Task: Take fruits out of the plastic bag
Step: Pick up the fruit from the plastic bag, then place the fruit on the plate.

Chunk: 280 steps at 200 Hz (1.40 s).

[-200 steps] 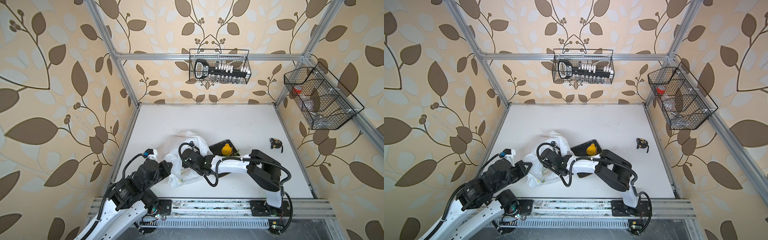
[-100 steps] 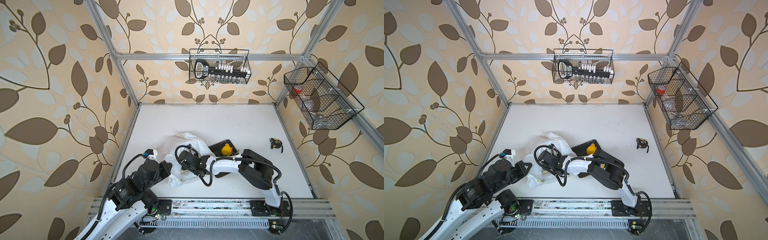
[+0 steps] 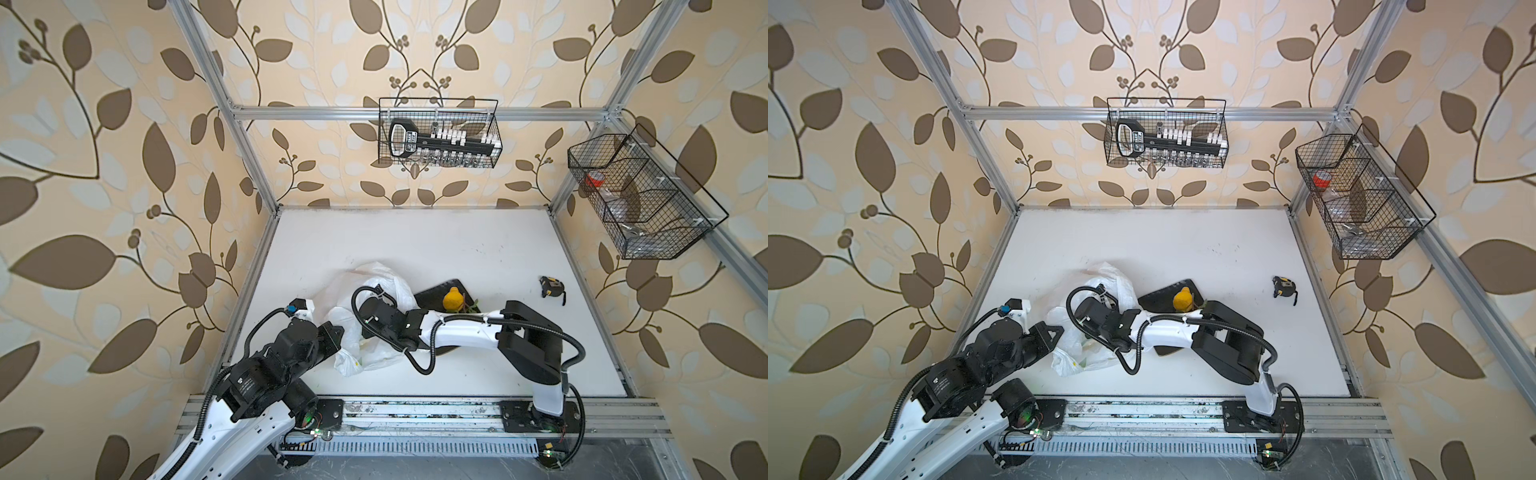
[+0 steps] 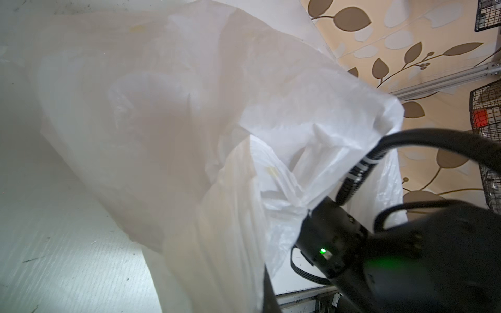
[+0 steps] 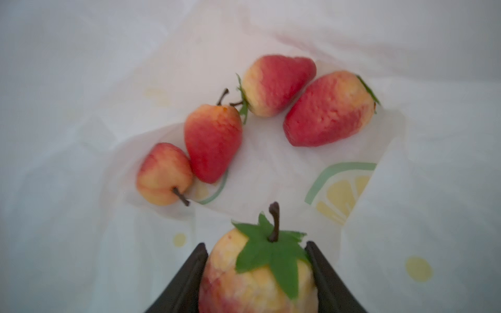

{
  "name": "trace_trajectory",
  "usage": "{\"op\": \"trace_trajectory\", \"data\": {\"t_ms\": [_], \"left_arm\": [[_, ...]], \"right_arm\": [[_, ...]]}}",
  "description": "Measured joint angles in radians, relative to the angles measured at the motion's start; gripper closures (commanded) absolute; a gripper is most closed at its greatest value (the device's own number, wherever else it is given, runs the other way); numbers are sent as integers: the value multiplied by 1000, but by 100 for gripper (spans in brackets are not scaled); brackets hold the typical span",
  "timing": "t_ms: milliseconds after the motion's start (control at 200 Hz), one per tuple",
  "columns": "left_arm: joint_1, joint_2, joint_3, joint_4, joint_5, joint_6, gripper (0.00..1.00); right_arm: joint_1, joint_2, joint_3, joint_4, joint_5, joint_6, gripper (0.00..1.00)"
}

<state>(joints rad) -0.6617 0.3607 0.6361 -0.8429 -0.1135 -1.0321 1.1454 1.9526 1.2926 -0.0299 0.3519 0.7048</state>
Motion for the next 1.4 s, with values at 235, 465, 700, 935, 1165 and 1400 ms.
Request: {"op": "trace_trajectory", "data": {"t_ms": [235,465,700,935,1165,1400], "left_arm": [[0,-7,2,0,-27,-8,100],[0,-5,19,22,-54,-16,100],[0,11,36,73,-68,-12,100],[0,102,109,91,-113,11,100],[0,161,114,112,-178,-15,100],[0,163,114,109,-183,-27,100]], "right_arm": [[0,-125,-58,40,-160,-66,55],[0,-143,-130,-23,-229,-155,55],[0,-143,-169,-91,-222,-228,57],[5,-231,-270,-102,-237,-288,57],[14,-467,-357,-79,-284,-351,57],[15,-689,-390,-23,-352,-377,57]]}}
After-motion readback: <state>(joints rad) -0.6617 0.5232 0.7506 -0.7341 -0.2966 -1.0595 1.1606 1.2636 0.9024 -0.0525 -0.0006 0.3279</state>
